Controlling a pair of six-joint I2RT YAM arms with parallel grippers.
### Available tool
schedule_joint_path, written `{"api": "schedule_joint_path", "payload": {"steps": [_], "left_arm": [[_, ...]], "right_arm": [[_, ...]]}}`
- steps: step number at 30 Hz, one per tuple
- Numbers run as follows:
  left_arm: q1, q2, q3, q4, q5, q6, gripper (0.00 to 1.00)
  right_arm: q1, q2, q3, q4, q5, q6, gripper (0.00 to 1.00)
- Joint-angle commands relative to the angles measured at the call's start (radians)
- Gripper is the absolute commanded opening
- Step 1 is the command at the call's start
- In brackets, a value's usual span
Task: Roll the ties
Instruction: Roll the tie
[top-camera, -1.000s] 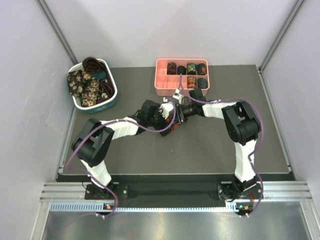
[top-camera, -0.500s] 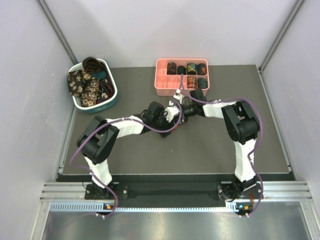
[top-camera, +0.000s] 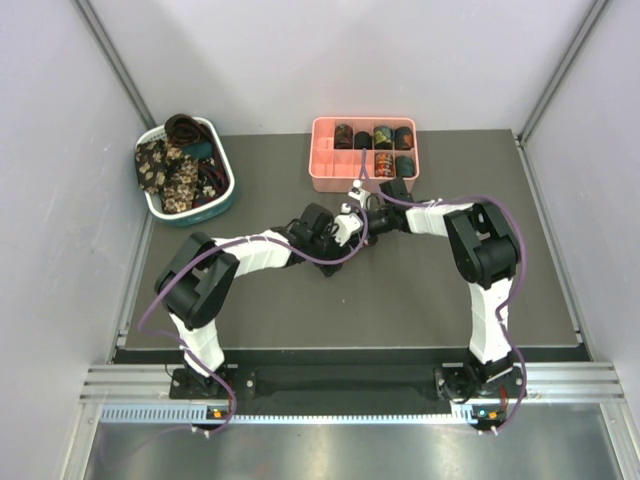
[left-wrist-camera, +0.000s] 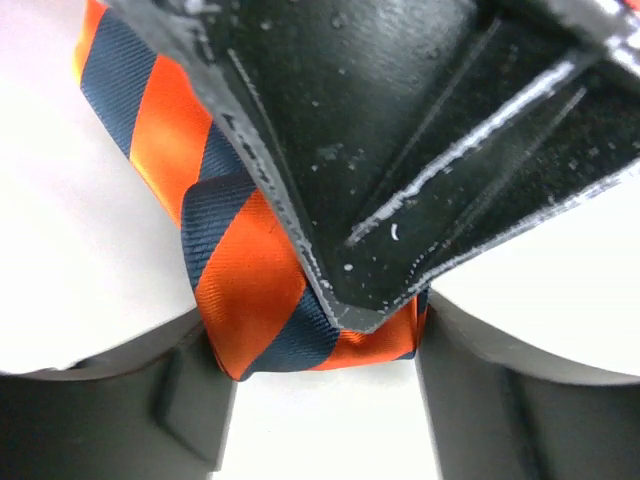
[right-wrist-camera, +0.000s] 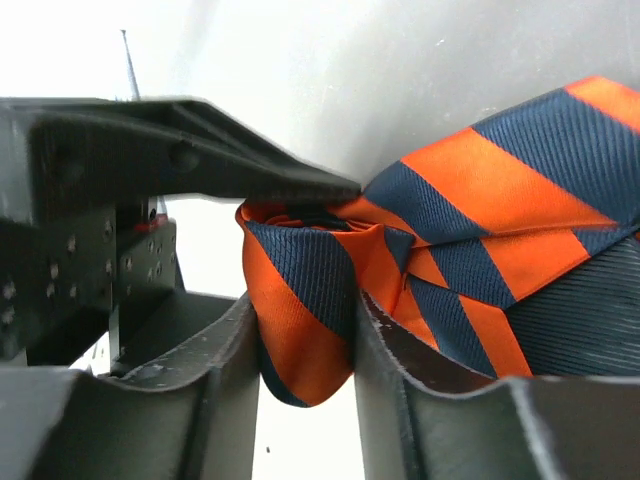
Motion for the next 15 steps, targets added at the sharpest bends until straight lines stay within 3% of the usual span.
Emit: {"api": "schedule_joint_path", "payload": {"steps": [1,8,15], "left_arm": [[-0.010,0.008,0.038,-0.027,0.007,-0.006,0.75],[-0.008,0.011,0.060,0.025,-0.008,0.014,0.91],[-0.010,0.068,0.133,-0.001,-0.018,0.024,0.91]], "right_arm": [[0.003,0.037,0.005,-0.071,0.162,-0.076,0.31],[0.003,0.049,0.011,-0.081,0.179,-0.081,0.21],[-0.014,0.057,0.019,-0.094,0.199,-0.085,0.18]]}}
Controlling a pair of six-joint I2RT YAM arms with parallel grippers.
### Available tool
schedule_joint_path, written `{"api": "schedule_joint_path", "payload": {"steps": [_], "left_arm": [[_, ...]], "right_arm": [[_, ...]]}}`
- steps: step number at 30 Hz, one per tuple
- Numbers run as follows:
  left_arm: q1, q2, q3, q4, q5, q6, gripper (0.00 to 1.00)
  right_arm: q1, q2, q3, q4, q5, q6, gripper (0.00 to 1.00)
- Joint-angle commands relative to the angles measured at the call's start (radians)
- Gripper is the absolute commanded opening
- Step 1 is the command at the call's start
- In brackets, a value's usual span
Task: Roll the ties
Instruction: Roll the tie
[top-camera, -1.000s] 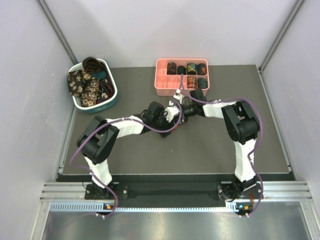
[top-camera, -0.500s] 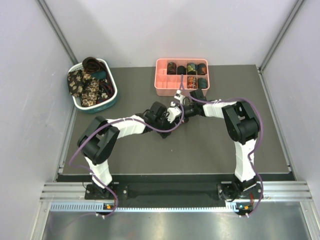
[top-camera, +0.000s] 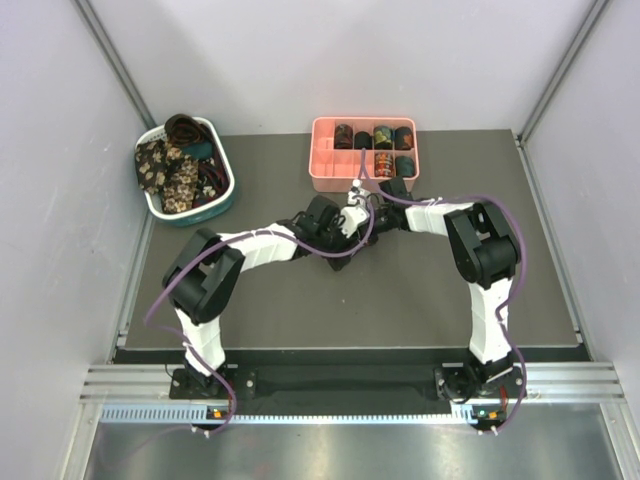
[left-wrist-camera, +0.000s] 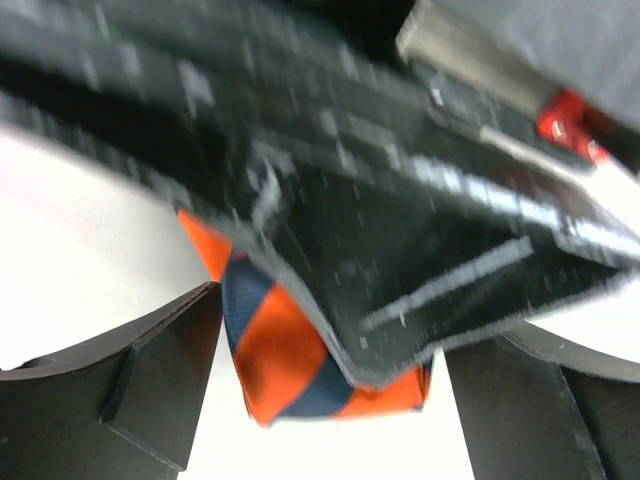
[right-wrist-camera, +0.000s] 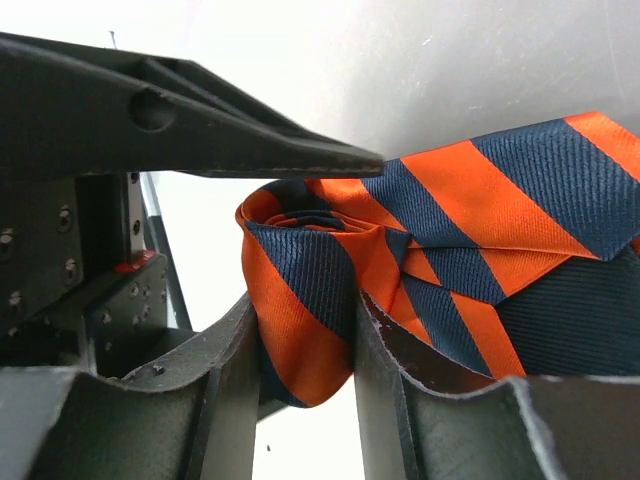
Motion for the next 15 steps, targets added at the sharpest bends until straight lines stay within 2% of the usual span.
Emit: {"api": "schedule_joint_path", "payload": {"steps": [1,6,7,8,15], "left_arm": [[-0.003,0.033,0.056,-0.006,-0.013,0.019,0.91],[-0.005,0.078,0.104,-0.078,-0.045,-0.033,0.92],[-0.005,0.079,0.107,-0.086,-0.048,-0.041,0.99],[-0.003,0.078,0.102,-0.090,-0.051,-0.056,0.99],[-0.003,0.001,0.007,0.027,-0.149,-0.110,0.99]], "right_arm": [[-0.009,0.055,-0.008,-0.036,0.168,-0.072,0.18],[-0.011,0.050,-0.013,-0.031,0.170,-0.070,0.18],[-0.011,0.049,-0.015,-0.031,0.170,-0.072,0.18],[-0.011,0.050,-0.015,-0.030,0.170,-0.069,0.19],[-0.011,0.047,-0.019,-0.025,0.168,-0.067,0.20]]}}
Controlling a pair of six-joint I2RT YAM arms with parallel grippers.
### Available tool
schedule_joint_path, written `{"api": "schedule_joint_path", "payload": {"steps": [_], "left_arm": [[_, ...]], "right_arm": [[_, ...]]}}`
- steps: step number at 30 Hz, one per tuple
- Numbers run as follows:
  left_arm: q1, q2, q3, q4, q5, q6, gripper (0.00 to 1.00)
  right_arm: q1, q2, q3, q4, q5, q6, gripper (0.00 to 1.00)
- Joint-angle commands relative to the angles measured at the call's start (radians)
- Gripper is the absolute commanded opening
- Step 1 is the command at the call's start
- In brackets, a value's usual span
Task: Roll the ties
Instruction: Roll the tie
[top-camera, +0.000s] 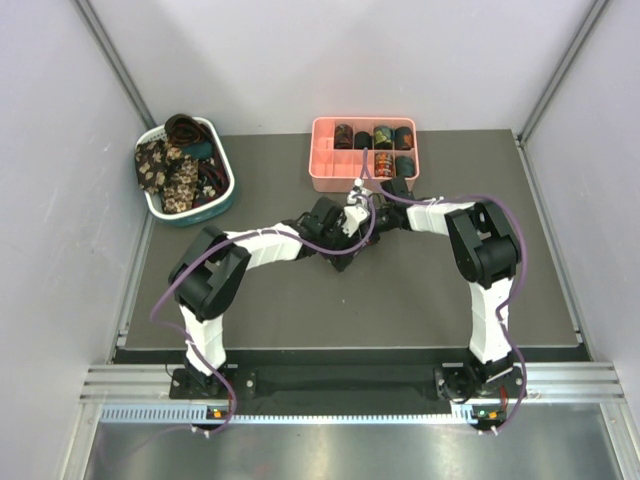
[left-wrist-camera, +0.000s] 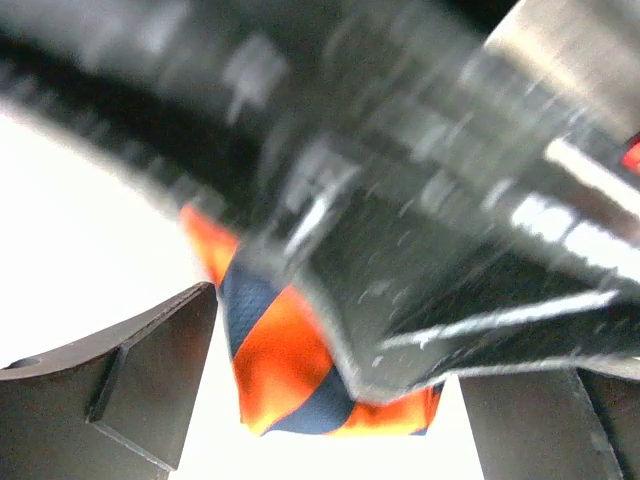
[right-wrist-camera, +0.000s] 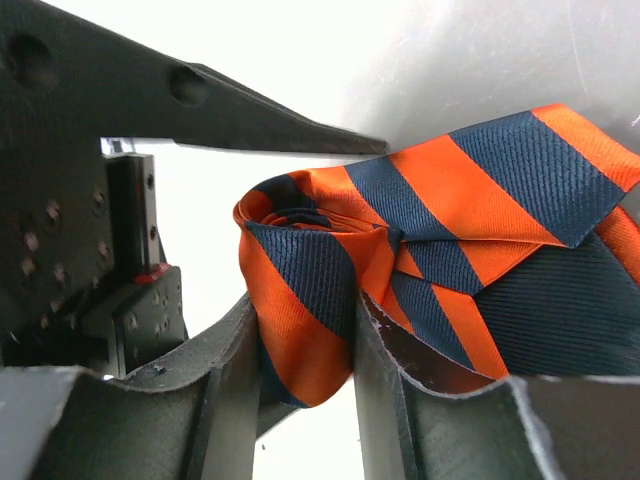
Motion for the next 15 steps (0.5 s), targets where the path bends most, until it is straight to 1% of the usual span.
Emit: {"api": "schedule_joint_path", "payload": {"steps": [1,4,7,9,10,11,13,15], "left_arm": [[0.005,-0.063,-0.059,0.079,-0.133,-0.047,0.99],[0.005,-0.082,-0.079,0.108,-0.211,-0.092,0.99],[0.006,-0.089,-0.083,0.151,-0.242,-0.119,0.99],[0.006,-0.068,-0.070,0.134,-0.174,-0.113,0.99],[0.006,-0.054,-0.030,0.121,-0.151,-0.113,0.99],[0.009,-0.037,-0.005,0.032,-0.105,-0.122,0.99],[0.012,0.006,0.042,-0.019,-0.104,-0.141,0.99],[0.017,0.024,0.044,-0.033,-0.068,-0.165,0.99]], "right_arm": [[-0.003,0.047,-0.021,-0.020,0.153,-0.068,0.20],[-0.006,0.047,-0.021,-0.020,0.153,-0.066,0.21],[-0.004,0.045,-0.022,-0.018,0.151,-0.066,0.21],[-0.004,0.045,-0.024,-0.018,0.150,-0.066,0.22],[-0.004,0.042,-0.025,-0.018,0.148,-0.066,0.22],[-0.004,0.040,-0.024,-0.017,0.147,-0.065,0.22],[-0.004,0.037,-0.027,-0.015,0.147,-0.065,0.22],[-0.003,0.034,-0.030,-0.012,0.147,-0.066,0.22]]}}
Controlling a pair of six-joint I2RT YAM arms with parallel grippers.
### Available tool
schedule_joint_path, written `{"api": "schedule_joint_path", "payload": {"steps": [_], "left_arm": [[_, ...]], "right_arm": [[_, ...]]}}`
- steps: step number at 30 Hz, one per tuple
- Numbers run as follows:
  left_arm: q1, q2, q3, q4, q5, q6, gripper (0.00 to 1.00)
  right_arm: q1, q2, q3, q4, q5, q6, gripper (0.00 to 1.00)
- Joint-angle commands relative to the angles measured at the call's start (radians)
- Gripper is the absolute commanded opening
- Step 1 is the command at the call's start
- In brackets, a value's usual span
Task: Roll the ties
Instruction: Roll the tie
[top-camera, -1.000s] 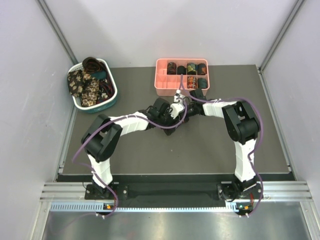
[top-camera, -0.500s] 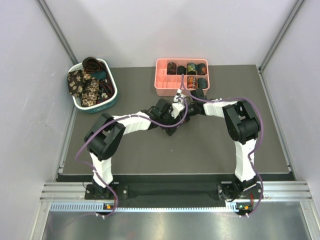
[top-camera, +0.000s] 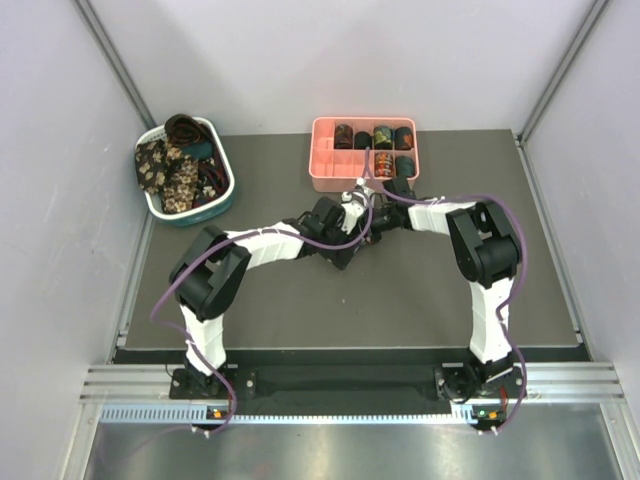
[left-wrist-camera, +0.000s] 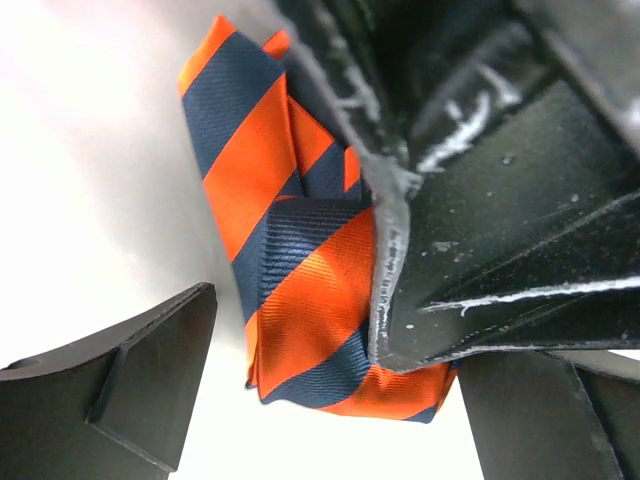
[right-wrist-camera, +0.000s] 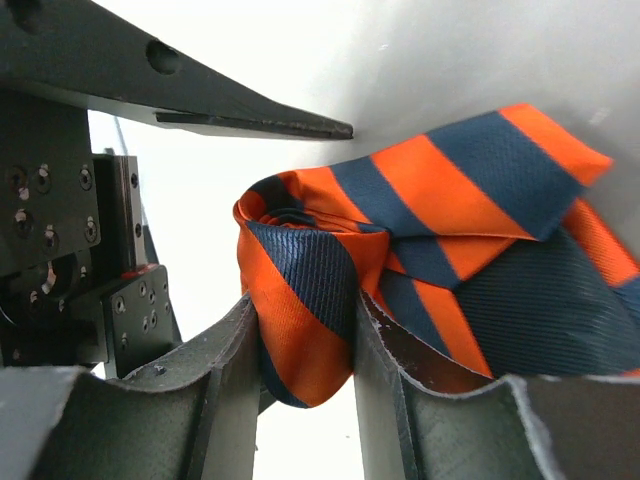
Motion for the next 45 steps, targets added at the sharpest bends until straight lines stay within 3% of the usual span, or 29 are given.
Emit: {"api": "schedule_joint_path", "payload": {"steps": [1,9,16,21,36,43,45], "left_arm": [[0.021,0.041,0.057,-0.025,0.017,-0.055,0.99],[0.032,0.093,0.094,-0.094,0.138,-0.070,0.97],[0.030,0.100,0.089,-0.121,0.189,0.000,0.78],[0.023,0.093,0.083,-0.131,0.209,-0.006,0.61],[0.015,0.080,0.085,-0.195,0.131,-0.001,0.61],[0.012,0.075,0.078,-0.241,0.114,0.005,0.61],[0.010,0.081,0.074,-0.238,0.117,0.007,0.61]], "right_arm": [[0.001,0.032,-0.031,-0.020,0.136,-0.065,0.22],[0.000,0.029,-0.032,-0.021,0.138,-0.065,0.28],[0.000,0.047,-0.018,-0.036,0.133,-0.066,0.31],[0.000,0.033,-0.031,-0.030,0.133,-0.062,0.42],[0.003,-0.002,-0.052,-0.044,0.193,-0.068,0.60],[-0.002,-0.040,-0.077,-0.009,0.198,-0.052,0.61],[-0.002,-0.039,-0.078,-0.010,0.195,-0.052,0.57]]}}
